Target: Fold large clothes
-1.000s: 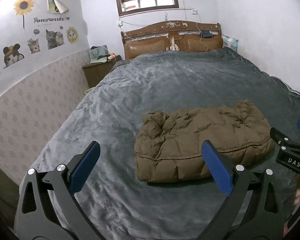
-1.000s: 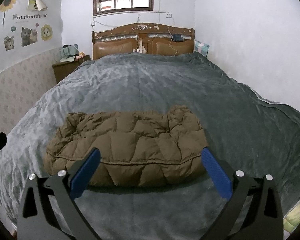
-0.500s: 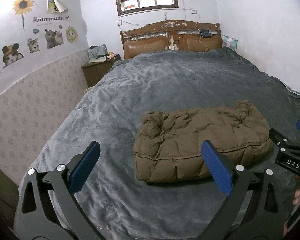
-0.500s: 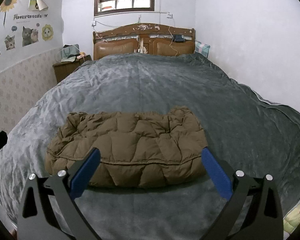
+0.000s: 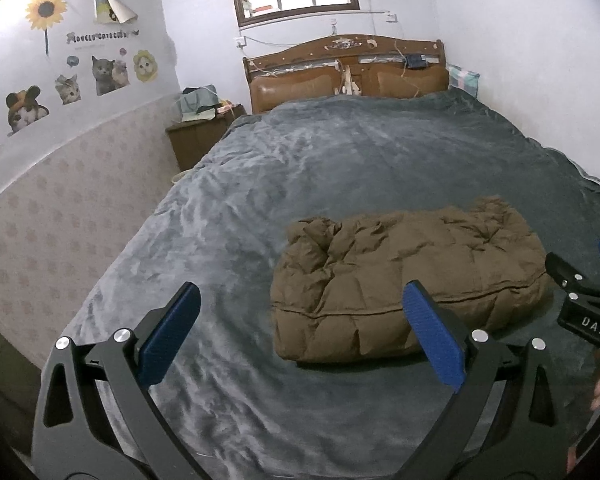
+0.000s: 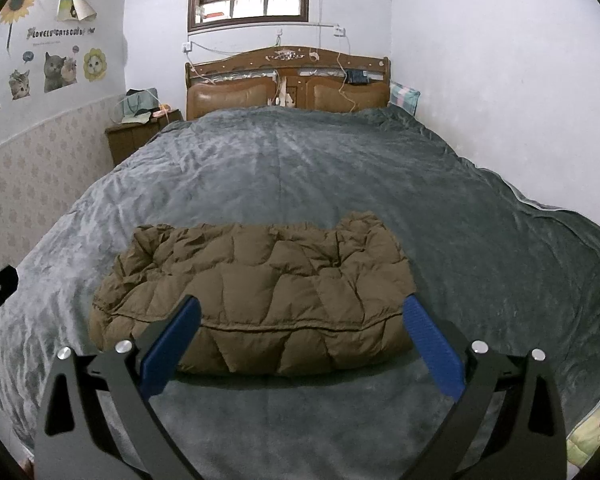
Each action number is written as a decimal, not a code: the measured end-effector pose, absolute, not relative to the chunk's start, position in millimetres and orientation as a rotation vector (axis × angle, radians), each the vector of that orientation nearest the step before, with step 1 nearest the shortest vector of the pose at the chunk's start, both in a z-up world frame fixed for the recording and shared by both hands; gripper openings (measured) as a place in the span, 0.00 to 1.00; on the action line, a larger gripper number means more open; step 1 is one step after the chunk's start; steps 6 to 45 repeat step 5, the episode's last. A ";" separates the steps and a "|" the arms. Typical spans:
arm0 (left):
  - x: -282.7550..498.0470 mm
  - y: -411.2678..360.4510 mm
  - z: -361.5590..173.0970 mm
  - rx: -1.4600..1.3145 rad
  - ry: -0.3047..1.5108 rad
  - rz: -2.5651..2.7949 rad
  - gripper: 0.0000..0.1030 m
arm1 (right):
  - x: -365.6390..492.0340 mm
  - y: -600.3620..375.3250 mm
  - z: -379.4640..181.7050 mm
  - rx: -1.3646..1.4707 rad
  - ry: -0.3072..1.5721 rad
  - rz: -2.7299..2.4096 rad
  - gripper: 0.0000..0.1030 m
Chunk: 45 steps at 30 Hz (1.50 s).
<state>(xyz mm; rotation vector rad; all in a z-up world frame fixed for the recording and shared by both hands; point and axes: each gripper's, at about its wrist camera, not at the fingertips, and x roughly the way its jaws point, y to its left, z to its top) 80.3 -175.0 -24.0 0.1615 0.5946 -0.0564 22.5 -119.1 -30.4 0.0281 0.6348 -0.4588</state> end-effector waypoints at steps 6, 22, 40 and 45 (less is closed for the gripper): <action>82.0 -175.1 -26.4 0.151 0.610 -0.071 0.97 | 22.4 -119.0 -30.1 0.025 0.636 -0.459 0.98; 82.0 -175.1 -26.4 0.151 0.610 -0.071 0.97 | 22.4 -119.0 -30.1 0.025 0.636 -0.459 0.98; 82.0 -175.1 -26.4 0.151 0.610 -0.071 0.97 | 22.4 -119.0 -30.1 0.025 0.636 -0.459 0.98; 82.0 -175.1 -26.4 0.151 0.610 -0.071 0.97 | 22.4 -119.0 -30.1 0.025 0.636 -0.459 0.98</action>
